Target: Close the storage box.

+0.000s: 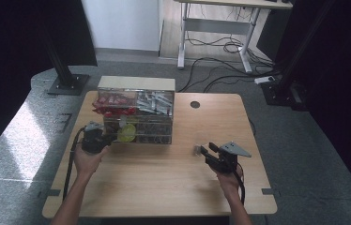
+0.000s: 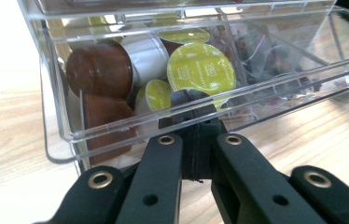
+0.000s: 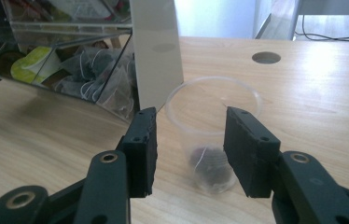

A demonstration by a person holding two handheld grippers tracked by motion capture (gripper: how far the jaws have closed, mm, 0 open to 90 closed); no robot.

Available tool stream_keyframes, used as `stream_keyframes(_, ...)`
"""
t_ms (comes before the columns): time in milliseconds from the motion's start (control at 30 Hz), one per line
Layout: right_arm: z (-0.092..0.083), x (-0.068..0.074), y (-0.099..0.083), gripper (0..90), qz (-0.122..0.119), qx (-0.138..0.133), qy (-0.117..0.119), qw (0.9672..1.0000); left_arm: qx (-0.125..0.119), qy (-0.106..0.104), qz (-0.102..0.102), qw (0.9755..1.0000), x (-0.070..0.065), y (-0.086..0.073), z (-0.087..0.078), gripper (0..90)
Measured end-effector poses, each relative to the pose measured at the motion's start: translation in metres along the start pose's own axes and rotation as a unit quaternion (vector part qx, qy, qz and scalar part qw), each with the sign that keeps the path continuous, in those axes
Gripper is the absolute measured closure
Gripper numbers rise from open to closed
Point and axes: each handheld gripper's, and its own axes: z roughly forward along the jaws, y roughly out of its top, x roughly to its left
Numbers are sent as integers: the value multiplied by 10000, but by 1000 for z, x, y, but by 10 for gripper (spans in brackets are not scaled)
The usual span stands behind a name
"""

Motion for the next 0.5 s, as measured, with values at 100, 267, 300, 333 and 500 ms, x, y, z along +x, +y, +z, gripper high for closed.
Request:
stream_keyframes(100,1,3,-2,537,-40,61,18,10000,22,-12,-15,10000,0,-3,1,900)
stream_keyframes(267,2,4,-4,537,-48,105,24,9999,36,-26,-32,10000,1,-8,1,900)
stream_keyframes(300,2,4,-4,537,-41,108,21,9999,43,-17,-33,10000,1,-10,1,900)
stream_keyframes(333,2,4,-4,537,-37,110,24,9999,59,-29,-48,10000,1,-10,1,900)
stream_keyframes(500,4,5,-5,537,-63,138,37,9999,115,-29,-70,9999,2,-15,5,900)
